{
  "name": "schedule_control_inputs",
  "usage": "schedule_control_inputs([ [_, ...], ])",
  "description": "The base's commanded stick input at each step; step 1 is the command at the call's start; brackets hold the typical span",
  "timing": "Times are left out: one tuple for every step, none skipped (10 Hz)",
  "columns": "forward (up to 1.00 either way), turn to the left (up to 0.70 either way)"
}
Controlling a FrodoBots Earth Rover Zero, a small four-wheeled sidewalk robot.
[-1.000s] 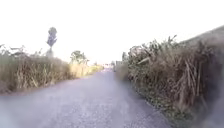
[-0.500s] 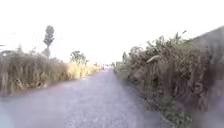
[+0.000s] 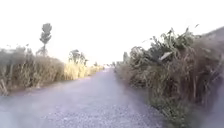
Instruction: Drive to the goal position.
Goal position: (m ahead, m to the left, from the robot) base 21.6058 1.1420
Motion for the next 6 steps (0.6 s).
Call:
schedule_control_inputs([
  [1.00, 0.00],
  [1.00, 0.00],
  [1.00, 0.00],
  [1.00, 0.00],
  [1.00, 0.00],
  [1.00, 0.00],
])
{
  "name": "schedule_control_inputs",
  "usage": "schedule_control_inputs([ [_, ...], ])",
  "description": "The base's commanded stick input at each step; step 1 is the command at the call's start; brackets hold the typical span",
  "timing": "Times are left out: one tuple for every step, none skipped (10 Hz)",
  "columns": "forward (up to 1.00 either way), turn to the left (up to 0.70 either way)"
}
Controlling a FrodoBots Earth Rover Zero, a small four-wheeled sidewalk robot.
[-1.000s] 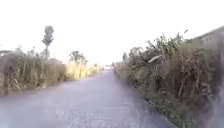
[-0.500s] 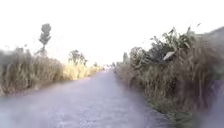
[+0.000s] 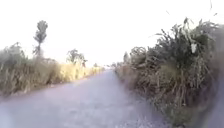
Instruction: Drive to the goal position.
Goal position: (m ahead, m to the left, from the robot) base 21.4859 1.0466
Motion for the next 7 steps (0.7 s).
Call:
schedule_control_inputs([
  [1.00, 0.00],
  [1.00, 0.00],
  [1.00, 0.00],
  [1.00, 0.00],
  [1.00, 0.00],
  [1.00, 0.00],
  [1.00, 0.00],
])
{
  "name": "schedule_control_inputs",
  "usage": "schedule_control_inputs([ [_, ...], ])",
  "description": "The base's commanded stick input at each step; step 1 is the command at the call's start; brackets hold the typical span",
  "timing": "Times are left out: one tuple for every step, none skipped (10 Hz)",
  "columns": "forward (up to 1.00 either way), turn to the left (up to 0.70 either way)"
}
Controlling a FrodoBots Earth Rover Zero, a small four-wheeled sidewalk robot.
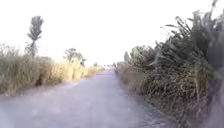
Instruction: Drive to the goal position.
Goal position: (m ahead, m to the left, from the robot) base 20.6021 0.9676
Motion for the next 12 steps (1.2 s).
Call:
schedule_control_inputs([
  [1.00, 0.00],
  [1.00, 0.00],
  [1.00, 0.00],
  [1.00, 0.00],
  [1.00, 0.00],
  [1.00, 0.00],
  [1.00, 0.00],
  [1.00, 0.00],
  [1.00, 0.00],
  [1.00, 0.00],
  [1.00, 0.00],
  [1.00, 0.00],
])
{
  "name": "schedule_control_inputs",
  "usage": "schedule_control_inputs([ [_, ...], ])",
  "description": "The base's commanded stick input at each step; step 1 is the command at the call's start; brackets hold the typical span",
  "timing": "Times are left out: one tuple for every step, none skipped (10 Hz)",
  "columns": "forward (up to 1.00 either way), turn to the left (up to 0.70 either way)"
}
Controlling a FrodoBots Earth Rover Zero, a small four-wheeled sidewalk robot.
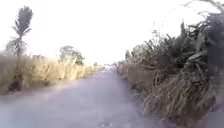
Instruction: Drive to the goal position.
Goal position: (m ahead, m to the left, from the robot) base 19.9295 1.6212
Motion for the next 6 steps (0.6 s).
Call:
schedule_control_inputs([
  [1.00, 0.00],
  [1.00, 0.00],
  [1.00, 0.00],
  [1.00, 0.00],
  [1.00, 0.00],
  [1.00, 0.00],
])
